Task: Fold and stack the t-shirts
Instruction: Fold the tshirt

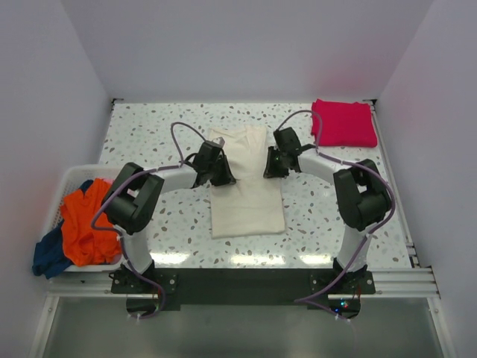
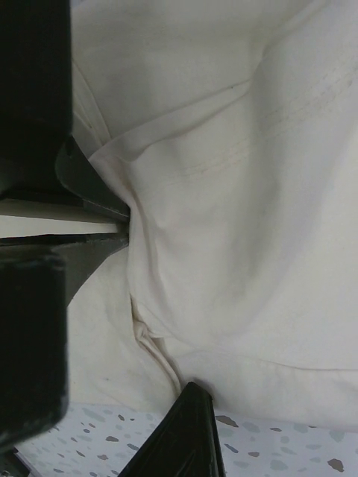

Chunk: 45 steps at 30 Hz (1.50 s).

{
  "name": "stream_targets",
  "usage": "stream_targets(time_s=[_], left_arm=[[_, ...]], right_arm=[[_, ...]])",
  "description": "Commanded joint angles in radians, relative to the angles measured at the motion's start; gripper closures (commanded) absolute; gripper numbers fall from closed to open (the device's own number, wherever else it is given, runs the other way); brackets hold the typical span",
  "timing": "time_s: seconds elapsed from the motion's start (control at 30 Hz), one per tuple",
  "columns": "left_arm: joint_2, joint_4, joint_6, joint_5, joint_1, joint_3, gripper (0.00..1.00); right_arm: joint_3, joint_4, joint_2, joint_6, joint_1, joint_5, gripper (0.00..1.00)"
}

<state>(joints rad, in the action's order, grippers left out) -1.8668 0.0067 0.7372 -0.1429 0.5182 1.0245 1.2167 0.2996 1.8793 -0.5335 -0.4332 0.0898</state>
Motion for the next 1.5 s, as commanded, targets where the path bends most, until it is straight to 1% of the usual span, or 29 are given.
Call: stream_targets(time_s=[0.0,0.2,0.27,0.43,0.63,0.87,1.1,1.17,1.33,1.47], left_arm=[[-0.031,-0.048,-0.028,0.046,-0.03,-0.01,0.84],[-0.025,-0.05,-0.053,0.039,-0.033,0.0,0.85],[-0.022,-0.048,-0.061,0.032,-0.033,0.002,0.85],[-0.023,-0.047,-0.07,0.023,-0.033,0.005,0.87],[-0.019,-0.047,-0.075,0.02,-0.034,0.005,0.87],[-0.022,-0.051,-0.082,0.023,-0.037,0.008,0.88],[-0.025,-0.053,-0.087,0.022,-0.044,0.008,0.89],[-0.026,-0.053,-0.087,0.02,-0.043,0.006,0.89],[-0.026,-0.051,-0.091,0.02,-0.047,0.002,0.89],[-0.028,-0.051,-0.093,0.02,-0.047,-0.001,0.9]], right_arm=[[-0.005,0.004,-0.009,0.021,0.019,-0.061,0.77],[-0.013,-0.019,-0.092,0.027,0.021,-0.071,0.76],[-0.014,-0.019,-0.135,0.026,0.014,-0.058,0.76],[-0.034,-0.056,-0.183,0.023,-0.032,0.003,0.76],[-0.037,-0.103,-0.143,0.044,-0.082,0.091,0.76],[-0.002,-0.097,-0.054,0.07,-0.11,0.099,0.78],[0.009,-0.05,-0.008,0.102,-0.11,0.024,0.81],[0.01,-0.027,-0.002,0.101,-0.108,-0.027,0.81],[-0.003,0.016,-0.009,0.038,-0.107,-0.165,0.81],[-0.032,0.016,-0.009,0.015,-0.107,-0.188,0.81]])
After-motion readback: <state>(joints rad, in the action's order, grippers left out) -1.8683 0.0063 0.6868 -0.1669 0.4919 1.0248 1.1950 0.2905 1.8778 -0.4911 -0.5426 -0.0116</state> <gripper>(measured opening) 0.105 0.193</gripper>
